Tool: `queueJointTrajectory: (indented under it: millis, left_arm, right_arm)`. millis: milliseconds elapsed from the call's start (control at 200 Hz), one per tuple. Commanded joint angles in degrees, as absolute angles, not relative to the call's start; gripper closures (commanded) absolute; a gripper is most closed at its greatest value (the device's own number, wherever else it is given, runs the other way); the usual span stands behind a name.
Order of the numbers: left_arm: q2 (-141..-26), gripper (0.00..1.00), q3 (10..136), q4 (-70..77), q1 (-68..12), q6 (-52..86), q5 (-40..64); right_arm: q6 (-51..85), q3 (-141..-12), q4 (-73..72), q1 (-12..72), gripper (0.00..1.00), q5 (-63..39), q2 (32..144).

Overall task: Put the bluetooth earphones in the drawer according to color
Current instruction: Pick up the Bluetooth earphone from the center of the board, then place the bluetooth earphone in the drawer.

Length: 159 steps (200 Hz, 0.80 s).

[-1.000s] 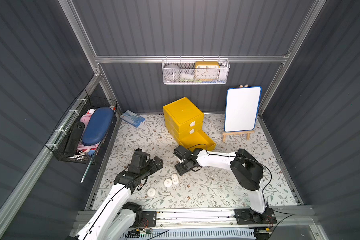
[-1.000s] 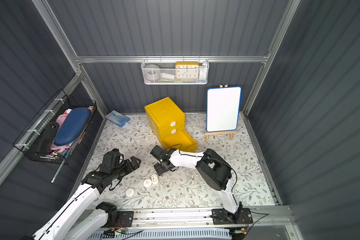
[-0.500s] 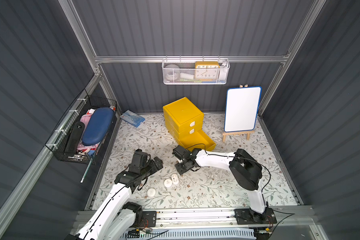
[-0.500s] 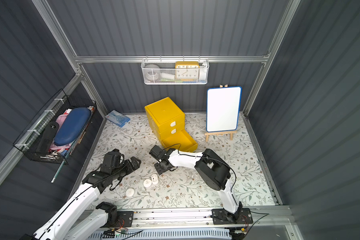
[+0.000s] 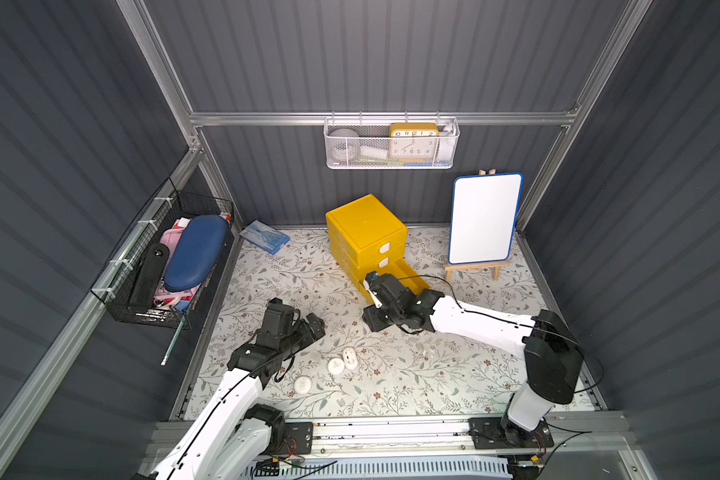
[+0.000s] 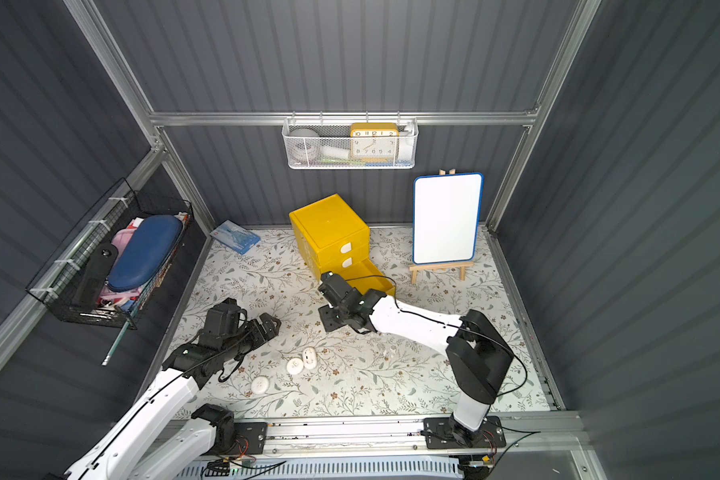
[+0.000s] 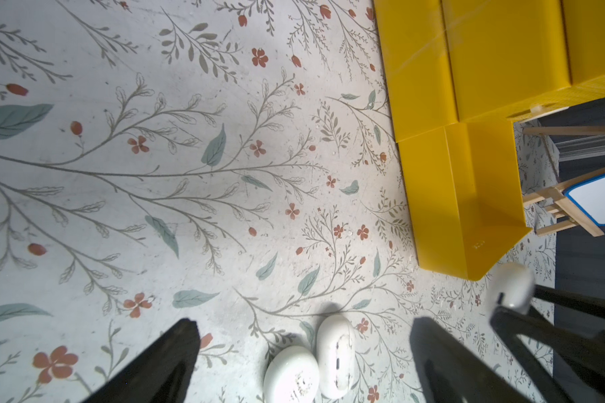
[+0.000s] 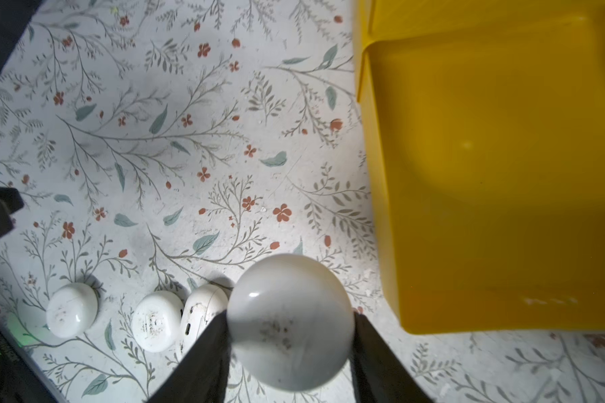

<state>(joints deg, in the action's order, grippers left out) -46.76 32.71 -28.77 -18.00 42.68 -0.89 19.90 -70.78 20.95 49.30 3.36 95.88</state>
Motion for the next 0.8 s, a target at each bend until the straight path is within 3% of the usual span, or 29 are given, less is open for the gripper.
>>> queueJointTrajectory:
  millis: [0, 350, 595, 790]
  left_arm:
    - [-46.47, 0.01, 32.25, -30.06, -17.93, 43.42, -1.47]
    - [-48.45, 0.01, 31.95, -29.96, -17.91, 44.94, -1.28]
    - [-50.68, 0.01, 31.52, -31.76, -17.93, 49.48, -0.96]
    - [-53.18, 0.01, 31.73, -37.22, -17.93, 55.36, -1.81]
  right_arm:
    - [21.17, -68.31, 19.36, 44.37, 0.56, 4.71, 92.99]
    - [19.83, -70.11, 19.28, 30.22, 0.54, 1.15, 98.11]
    - [18.19, -74.52, 21.59, 28.00, 0.29, -0.86, 100.89]
    - [17.89, -71.75, 21.31, 27.99, 0.21, -3.31, 96.39]
